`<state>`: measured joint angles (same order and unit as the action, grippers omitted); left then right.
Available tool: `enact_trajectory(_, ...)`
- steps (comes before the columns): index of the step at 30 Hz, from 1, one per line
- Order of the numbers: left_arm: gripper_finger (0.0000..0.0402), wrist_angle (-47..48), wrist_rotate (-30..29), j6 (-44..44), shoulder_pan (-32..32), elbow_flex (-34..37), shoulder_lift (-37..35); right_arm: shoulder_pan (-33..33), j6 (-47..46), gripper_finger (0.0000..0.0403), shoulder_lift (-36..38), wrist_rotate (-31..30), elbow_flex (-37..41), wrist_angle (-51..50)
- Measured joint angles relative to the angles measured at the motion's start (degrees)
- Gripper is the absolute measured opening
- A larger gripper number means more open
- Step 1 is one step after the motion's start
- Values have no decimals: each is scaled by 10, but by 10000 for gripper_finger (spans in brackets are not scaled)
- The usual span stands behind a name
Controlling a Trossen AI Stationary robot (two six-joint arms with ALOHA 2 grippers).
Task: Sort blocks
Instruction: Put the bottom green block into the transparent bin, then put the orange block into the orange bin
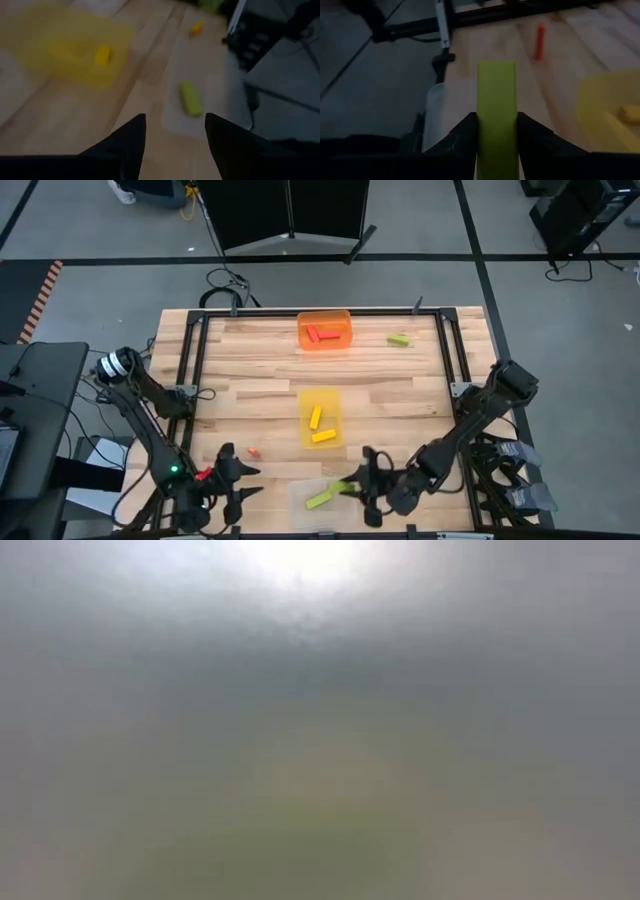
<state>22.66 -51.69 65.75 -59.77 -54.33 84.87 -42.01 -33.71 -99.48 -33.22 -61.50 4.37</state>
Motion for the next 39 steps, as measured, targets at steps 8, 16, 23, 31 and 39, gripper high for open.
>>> enact_trajectory(8, 211, 99, 85, 40, 10, -16, 3, -7, 28, 149, -107, 65, -80, -7)
enact_trajectory(16, 211, 309, 200, 19, 72, -113, 3, 8, 5, 348, -149, 108, -123, -40)
enact_trajectory(23, 216, 444, 292, -49, 141, -133, 16, 10, 23, 354, -134, 96, -127, -35)
enact_trajectory(31, 234, 421, 321, -223, 167, -133, 18, 13, 24, 303, -129, 86, -127, -37)
enact_trajectory(39, 242, 384, 331, -278, 176, -99, 18, 15, 33, 270, -129, 71, -127, -36)
